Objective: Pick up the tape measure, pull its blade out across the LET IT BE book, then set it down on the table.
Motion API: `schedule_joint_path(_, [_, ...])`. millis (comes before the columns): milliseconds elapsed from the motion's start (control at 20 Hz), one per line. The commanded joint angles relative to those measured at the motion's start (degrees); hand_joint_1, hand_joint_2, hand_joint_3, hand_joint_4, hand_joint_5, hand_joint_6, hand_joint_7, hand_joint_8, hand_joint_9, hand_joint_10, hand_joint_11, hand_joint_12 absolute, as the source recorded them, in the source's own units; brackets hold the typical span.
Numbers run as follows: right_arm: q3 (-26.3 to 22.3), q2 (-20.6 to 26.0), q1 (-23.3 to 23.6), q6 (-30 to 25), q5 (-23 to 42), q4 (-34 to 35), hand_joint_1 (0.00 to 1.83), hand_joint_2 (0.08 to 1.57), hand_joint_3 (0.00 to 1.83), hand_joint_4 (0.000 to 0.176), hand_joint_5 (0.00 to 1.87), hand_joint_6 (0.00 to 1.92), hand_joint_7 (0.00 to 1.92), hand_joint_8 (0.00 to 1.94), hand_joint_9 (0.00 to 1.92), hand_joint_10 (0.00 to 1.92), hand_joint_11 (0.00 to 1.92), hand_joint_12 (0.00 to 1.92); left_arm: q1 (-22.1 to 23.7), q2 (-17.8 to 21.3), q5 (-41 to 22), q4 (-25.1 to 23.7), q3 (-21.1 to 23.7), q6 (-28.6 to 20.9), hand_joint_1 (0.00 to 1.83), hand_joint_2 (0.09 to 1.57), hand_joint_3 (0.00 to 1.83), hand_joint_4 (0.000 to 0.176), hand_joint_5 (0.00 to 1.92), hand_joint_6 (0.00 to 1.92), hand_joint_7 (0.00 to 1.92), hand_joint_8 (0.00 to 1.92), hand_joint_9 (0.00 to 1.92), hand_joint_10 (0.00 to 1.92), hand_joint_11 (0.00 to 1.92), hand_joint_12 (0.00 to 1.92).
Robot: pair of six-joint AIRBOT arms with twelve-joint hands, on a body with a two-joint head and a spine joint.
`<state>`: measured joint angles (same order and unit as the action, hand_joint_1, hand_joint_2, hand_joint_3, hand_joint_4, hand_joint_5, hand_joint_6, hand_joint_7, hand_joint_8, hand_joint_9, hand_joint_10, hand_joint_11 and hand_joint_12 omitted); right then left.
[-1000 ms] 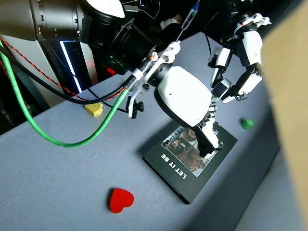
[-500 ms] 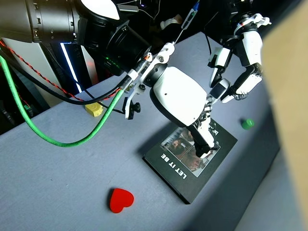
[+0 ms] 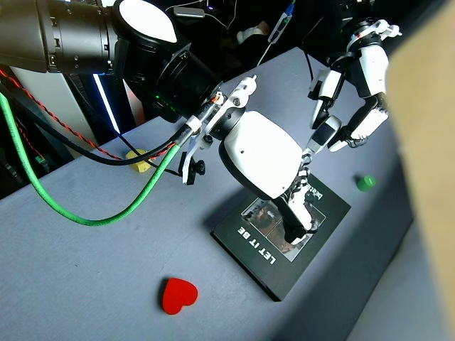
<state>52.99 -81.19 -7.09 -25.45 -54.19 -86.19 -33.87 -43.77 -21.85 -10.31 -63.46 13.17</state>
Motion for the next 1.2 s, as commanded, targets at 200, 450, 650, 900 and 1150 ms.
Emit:
schedule_joint_path(200, [0.04,0.21,0.1,0.24,-0.57,-5.0,0.91,1.1,0.0,0.0,0.7,0.0,0.75,0.0,0.69,0.0,0.3,0.92,0.37,-0.02,-6.73,1.31,-0.25,-0.8,1.3,1.01,0.0,0.0,1.18,0.46,1.29,0.61,1.38,0.34,1.35,0.54])
schedule_joint_path(450, [0.05,0.22,-0.54,0.2,-0.55,-5.7,0.91,1.1,0.0,0.0,0.7,0.0,0.75,0.0,0.7,0.0,0.29,0.92,0.4,-0.03,-6.74,1.3,-0.23,-0.8,1.41,1.01,0.0,0.0,1.14,0.41,1.23,0.56,1.24,0.87,1.31,0.56])
schedule_joint_path(650, [0.07,0.28,-0.28,0.22,-0.59,-5.97,0.91,1.1,0.0,0.0,0.71,0.01,0.75,0.0,0.69,0.0,0.28,0.92,0.31,-0.05,-6.75,1.32,-0.31,-0.8,1.4,1.05,0.0,0.0,1.06,0.57,1.12,0.71,1.12,1.02,1.29,0.59])
schedule_joint_path(900, [0.07,0.46,-0.22,0.53,-0.41,-5.96,0.91,1.1,0.0,0.0,0.71,0.01,0.75,0.0,0.69,0.0,0.29,0.92,0.31,-0.05,-6.78,1.37,-0.34,-0.8,1.4,1.04,0.0,0.0,1.07,0.57,1.14,0.68,1.14,0.98,1.3,0.6])
schedule_joint_path(1150, [0.08,0.61,0.12,0.53,-0.23,-5.96,0.91,1.1,0.0,0.0,0.7,0.0,0.76,0.0,0.69,0.0,0.3,0.93,0.23,-0.05,-6.9,1.37,-0.35,-0.8,1.4,1.04,0.0,0.0,1.05,0.6,1.14,0.67,1.15,0.97,1.29,0.6])
